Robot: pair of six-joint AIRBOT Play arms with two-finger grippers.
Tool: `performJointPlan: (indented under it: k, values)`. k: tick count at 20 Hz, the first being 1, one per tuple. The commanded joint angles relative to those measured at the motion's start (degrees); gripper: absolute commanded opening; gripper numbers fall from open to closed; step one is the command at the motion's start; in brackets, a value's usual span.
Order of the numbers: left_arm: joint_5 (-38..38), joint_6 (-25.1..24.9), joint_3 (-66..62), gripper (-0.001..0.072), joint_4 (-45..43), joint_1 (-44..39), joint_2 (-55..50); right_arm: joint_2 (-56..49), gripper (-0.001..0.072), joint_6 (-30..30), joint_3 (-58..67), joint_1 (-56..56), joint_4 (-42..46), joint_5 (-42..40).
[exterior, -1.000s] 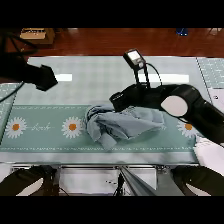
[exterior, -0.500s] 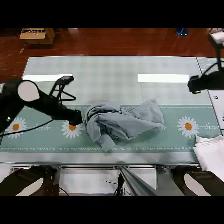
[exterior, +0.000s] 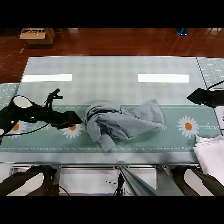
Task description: Fold the shirts.
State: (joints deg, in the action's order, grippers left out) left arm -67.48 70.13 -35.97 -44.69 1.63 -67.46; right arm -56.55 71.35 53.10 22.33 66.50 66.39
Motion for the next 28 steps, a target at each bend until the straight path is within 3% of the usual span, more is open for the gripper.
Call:
performJointPlan:
  k: [1,5,6,8,9,13,18,23,26,27,28]
  values:
    - [2.47,-4.13,1.22,0.0540,8.59,1.01,-7.30,-0.07,0.0543,-1.18,-1.27,1.07,-2.60,-0.48]
    - [4.00,-7.08,1.20,0.0527,16.59,-3.74,-15.93,-0.07,0.0543,-1.14,-1.27,1.07,-2.60,-0.37]
    - [4.07,-7.06,1.20,0.0415,17.62,-4.76,-17.75,-0.07,0.0543,-1.11,-1.27,1.07,-2.60,-0.37]
    - [3.93,-6.86,1.22,0.0060,17.68,-5.20,-20.11,-0.07,0.0543,-0.92,-1.27,1.07,-2.60,0.04]
    - [3.56,-6.91,1.20,0.0029,17.73,-4.68,-20.20,-0.07,0.0543,-0.96,-1.27,1.07,-2.56,0.63]
    - [1.38,-8.17,0.63,0.0028,17.73,-2.99,-17.00,-0.20,0.0529,-0.94,-3.69,3.58,2.19,1.42]
    - [1.33,-8.17,0.50,0.0029,17.73,-2.47,-11.82,-4.90,0.0552,-5.31,-16.17,7.91,-17.73,1.53]
    - [0.15,-8.17,0.50,0.0029,17.73,-2.47,-11.43,-15.58,0.0578,-8.74,-20.20,1.53,-26.91,-0.70]
    - [-0.15,-8.15,0.48,0.0029,17.77,-2.49,-11.30,-19.04,0.0575,-6.95,-20.20,-3.52,-27.21,-5.99]
    - [-0.13,-8.17,0.48,0.0029,17.79,-2.49,-11.10,-19.82,0.0556,-6.12,-20.20,-5.27,-27.47,-7.61]
    - [-0.09,-8.17,0.48,0.0029,17.94,-2.47,-10.84,-20.48,0.0438,-5.57,-20.20,-7.32,-27.98,-8.85]
